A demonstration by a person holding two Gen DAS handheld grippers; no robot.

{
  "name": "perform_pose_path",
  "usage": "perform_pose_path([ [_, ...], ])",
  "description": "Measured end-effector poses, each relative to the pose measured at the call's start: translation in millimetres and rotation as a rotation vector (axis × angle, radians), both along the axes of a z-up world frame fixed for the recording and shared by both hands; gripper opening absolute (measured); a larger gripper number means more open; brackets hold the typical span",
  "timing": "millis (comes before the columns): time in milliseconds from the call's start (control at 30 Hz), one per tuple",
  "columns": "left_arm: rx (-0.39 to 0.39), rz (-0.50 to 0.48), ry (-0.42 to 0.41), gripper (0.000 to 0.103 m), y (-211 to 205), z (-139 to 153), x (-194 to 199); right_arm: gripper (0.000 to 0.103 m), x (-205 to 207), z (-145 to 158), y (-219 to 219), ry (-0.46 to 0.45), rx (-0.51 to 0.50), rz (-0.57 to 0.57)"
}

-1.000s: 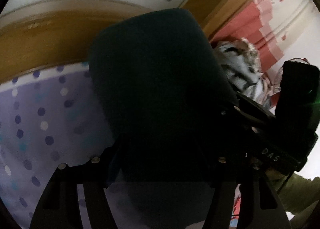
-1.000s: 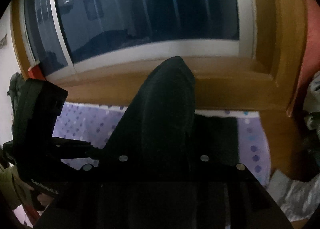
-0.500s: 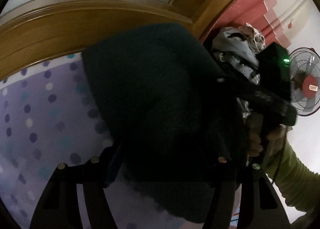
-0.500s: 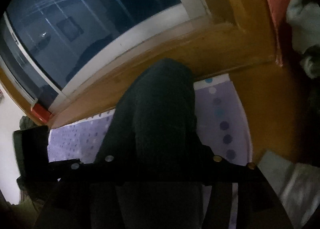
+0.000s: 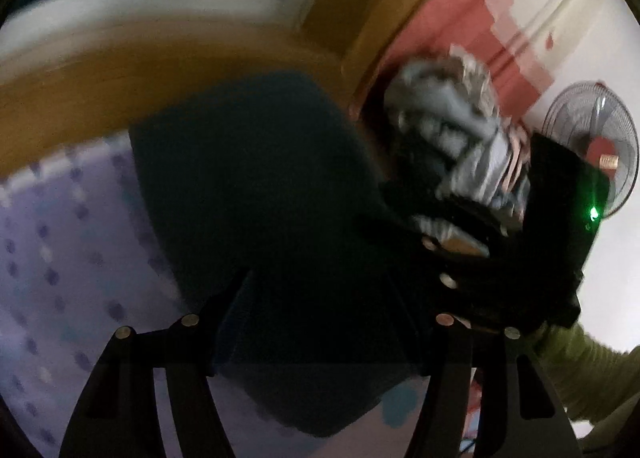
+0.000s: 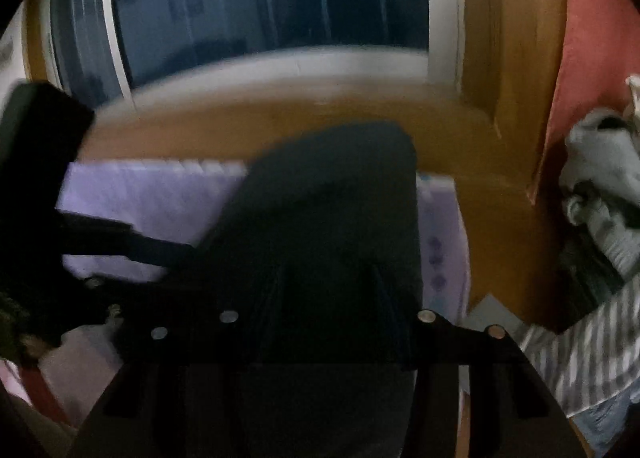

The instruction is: Fold clothes

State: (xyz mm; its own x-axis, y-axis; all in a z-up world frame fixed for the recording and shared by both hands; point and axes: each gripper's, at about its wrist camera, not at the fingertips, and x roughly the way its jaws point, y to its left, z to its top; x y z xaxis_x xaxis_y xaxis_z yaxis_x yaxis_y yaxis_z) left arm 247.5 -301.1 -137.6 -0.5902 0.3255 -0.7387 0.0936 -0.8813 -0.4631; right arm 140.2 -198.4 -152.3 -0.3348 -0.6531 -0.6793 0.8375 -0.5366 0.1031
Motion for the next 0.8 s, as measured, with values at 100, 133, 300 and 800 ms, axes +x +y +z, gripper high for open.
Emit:
perform_pose_path([
  [100, -0.021, 0.015, -0.024, 0.065, 7, -8, 11, 0.044, 0, 4, 4, -0.013, 0.015, -0.009],
  [133, -0.027, 0.019, -0.032, 0.065, 7, -6, 16, 0.044, 3, 12, 6, -0.005, 0.022, -0.011],
  [300, 0.0, 0.055, -0.043, 0.065, 0, -2, 32, 0.044, 39, 20, 11, 0.027, 0.051, 0.112],
  [800, 0.129, 0.213, -0.075, 0.065, -62, -5, 13, 0.082, -31, 14, 30, -0.166, -0.02, 0.002],
])
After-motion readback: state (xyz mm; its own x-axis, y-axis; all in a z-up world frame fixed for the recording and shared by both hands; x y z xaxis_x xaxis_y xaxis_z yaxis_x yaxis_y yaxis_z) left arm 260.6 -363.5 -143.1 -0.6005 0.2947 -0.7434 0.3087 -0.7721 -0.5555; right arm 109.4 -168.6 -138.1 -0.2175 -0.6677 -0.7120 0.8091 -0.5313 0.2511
